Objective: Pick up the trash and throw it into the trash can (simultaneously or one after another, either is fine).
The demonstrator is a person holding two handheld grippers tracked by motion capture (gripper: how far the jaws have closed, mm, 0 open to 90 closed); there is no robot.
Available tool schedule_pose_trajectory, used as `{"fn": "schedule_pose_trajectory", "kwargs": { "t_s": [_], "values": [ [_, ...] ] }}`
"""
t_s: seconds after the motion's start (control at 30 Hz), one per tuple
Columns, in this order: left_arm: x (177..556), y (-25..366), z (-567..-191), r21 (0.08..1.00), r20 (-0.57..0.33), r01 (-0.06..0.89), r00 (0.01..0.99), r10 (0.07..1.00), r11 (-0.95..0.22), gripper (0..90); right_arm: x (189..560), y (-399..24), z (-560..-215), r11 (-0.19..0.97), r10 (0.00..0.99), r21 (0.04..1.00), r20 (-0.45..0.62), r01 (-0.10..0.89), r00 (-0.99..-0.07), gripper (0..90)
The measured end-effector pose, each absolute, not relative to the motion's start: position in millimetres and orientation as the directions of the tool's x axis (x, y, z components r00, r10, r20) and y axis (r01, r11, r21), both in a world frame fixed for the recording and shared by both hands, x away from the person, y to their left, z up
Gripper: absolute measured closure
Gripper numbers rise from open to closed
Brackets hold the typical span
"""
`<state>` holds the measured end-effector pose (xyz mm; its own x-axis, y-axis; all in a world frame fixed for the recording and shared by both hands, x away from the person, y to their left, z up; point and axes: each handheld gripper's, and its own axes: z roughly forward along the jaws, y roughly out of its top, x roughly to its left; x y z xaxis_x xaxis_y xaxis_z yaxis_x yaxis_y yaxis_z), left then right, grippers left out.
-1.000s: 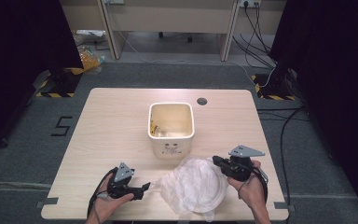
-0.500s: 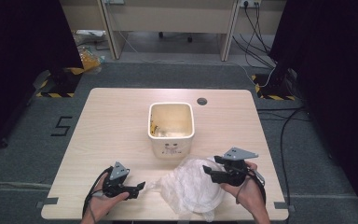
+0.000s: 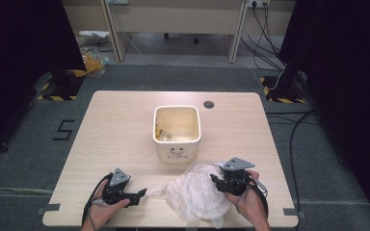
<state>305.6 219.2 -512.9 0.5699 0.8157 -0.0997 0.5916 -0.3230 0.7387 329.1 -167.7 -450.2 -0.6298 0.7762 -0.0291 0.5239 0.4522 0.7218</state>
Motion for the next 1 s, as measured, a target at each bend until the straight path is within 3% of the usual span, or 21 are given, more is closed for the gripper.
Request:
{"fn": "schedule_pose_trajectory", "kwargs": {
  "t_s": [0.13, 0.17, 0.23, 0.27, 0.3, 0.57, 1.0],
  "values": [
    [305.5, 218.2, -514.3, 0.737, -0.1, 0.592, 0.572, 0.814, -0.326, 17.2, 330.9, -178.7, -446.4, 0.419, 0.791, 0.746, -0.02, 0.517, -0.612, 71.4],
    [305.5, 218.2, -514.3, 0.737, -0.1, 0.592, 0.572, 0.814, -0.326, 17.2, 330.9, -178.7, -446.4, 0.419, 0.791, 0.746, -0.02, 0.517, -0.612, 71.4],
    [305.9, 217.1, -515.1, 0.736, -0.103, 0.594, 0.572, 0.813, -0.325, 17.2, 331.2, -186.5, -443.0, 0.394, 0.791, 0.771, -0.007, 0.5, -0.612, 84.4],
    [305.9, 217.1, -515.1, 0.736, -0.103, 0.594, 0.572, 0.813, -0.325, 17.2, 331.2, -186.5, -443.0, 0.394, 0.791, 0.771, -0.007, 0.5, -0.612, 84.4],
    [305.8, 216.6, -514.9, 0.736, -0.104, 0.594, 0.572, 0.813, -0.324, 17.2, 331.8, -188.7, -442.2, 0.387, 0.785, 0.776, 0.006, 0.498, -0.62, 89.9],
    [306.5, 218.8, -515.5, 0.736, -0.109, 0.598, 0.566, 0.817, -0.316, 17.2, 330.8, -192.9, -434.9, 0.342, 0.778, 0.797, 0.057, 0.497, -0.626, 90.0],
    [306.8, 217.4, -518.8, 0.73, -0.097, 0.6, 0.566, 0.819, -0.328, 17.0, 350.0, -217.5, -377.8, 0.264, 0.791, 0.857, 0.071, 0.443, -0.608, 90.0]
  ]
}}
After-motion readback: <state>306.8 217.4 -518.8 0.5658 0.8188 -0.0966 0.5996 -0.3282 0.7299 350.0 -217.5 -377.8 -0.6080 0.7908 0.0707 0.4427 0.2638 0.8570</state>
